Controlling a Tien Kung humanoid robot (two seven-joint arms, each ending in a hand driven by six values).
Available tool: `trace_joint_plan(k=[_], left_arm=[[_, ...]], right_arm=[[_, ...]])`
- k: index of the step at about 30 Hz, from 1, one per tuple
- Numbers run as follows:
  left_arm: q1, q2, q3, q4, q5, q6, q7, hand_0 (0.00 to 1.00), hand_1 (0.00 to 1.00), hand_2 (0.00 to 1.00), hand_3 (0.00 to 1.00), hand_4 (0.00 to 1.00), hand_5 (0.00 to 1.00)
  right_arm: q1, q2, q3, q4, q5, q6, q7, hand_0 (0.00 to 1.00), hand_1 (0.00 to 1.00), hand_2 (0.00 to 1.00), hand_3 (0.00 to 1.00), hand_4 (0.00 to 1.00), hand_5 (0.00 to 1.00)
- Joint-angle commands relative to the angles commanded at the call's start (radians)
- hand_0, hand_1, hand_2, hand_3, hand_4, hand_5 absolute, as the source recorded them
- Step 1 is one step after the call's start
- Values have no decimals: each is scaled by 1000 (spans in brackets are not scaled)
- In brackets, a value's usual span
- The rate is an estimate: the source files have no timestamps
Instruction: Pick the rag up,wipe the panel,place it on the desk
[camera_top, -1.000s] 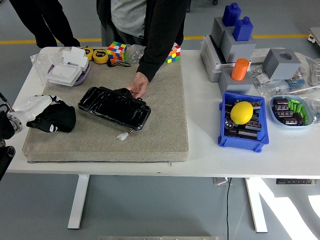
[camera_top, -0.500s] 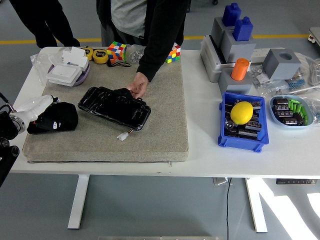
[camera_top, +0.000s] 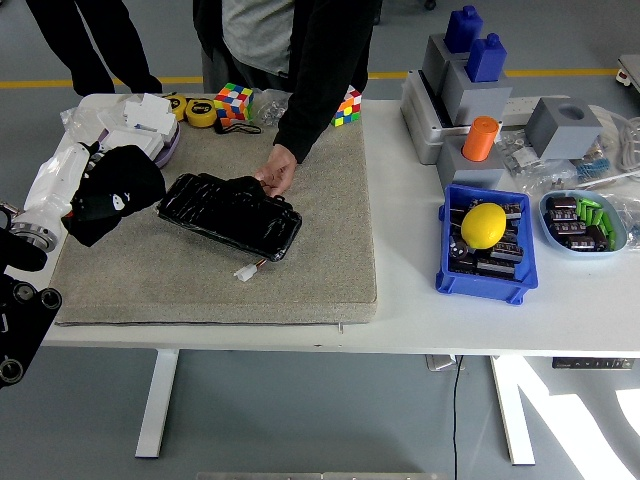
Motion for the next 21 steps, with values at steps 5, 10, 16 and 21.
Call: trace_joint_plan(k=[5, 10, 16, 21], left_arm=[[-27, -54, 12, 13, 30, 27, 14, 222, 248, 365, 548, 710, 2], [-66, -92, 13, 55, 85, 33, 66, 218, 237, 350, 545, 706, 2], [-107, -117, 3, 121, 147, 10, 119, 213, 220, 309, 546, 703, 2], [-130, -121, 11, 156, 166, -8, 136, 209, 202, 294, 544, 703, 2]], right_arm=[[2, -2, -16, 8, 16, -1, 1, 590, 564, 480, 521, 917, 376], [0, -3, -17, 8, 17, -1, 0, 590, 565, 480, 521, 916, 375], [1, -3, -20, 9, 20, -1, 1, 589, 565, 480, 521, 915, 375], [1, -2, -18, 8, 20, -1, 1, 588, 565, 480, 522, 913, 372]])
